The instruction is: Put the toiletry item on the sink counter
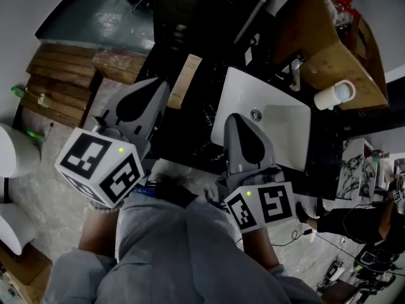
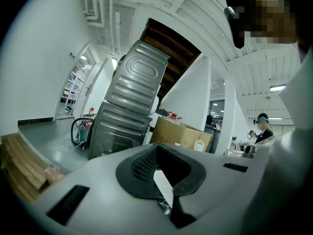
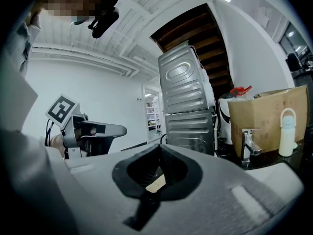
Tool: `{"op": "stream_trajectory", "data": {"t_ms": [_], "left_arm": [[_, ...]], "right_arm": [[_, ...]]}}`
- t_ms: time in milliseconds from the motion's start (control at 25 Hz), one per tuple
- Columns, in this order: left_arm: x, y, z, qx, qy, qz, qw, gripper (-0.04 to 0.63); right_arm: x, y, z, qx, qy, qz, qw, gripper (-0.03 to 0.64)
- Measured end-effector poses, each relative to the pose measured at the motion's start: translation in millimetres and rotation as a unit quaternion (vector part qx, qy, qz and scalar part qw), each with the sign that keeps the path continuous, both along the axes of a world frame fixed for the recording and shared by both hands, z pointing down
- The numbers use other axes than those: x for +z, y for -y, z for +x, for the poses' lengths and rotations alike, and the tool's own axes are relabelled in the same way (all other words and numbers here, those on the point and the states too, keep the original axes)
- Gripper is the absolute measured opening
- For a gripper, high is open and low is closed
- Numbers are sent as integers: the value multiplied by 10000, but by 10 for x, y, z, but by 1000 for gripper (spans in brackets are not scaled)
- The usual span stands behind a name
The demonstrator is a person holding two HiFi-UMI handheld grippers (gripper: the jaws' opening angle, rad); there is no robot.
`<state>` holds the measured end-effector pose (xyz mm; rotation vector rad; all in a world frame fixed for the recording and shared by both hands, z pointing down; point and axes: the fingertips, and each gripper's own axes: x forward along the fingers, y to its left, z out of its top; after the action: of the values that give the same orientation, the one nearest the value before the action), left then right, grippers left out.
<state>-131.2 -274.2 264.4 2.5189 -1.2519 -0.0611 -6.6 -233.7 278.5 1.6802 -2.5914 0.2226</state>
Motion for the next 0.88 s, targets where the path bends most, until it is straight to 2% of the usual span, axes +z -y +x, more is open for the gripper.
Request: {"op": "stream_trajectory", "data": {"t_ms": [880], "left_arm": [[-20, -82, 63, 93, -34, -2, 10000, 6]], "right_arm": [[47, -27, -36, -149, -52, -42, 9999, -3]]}}
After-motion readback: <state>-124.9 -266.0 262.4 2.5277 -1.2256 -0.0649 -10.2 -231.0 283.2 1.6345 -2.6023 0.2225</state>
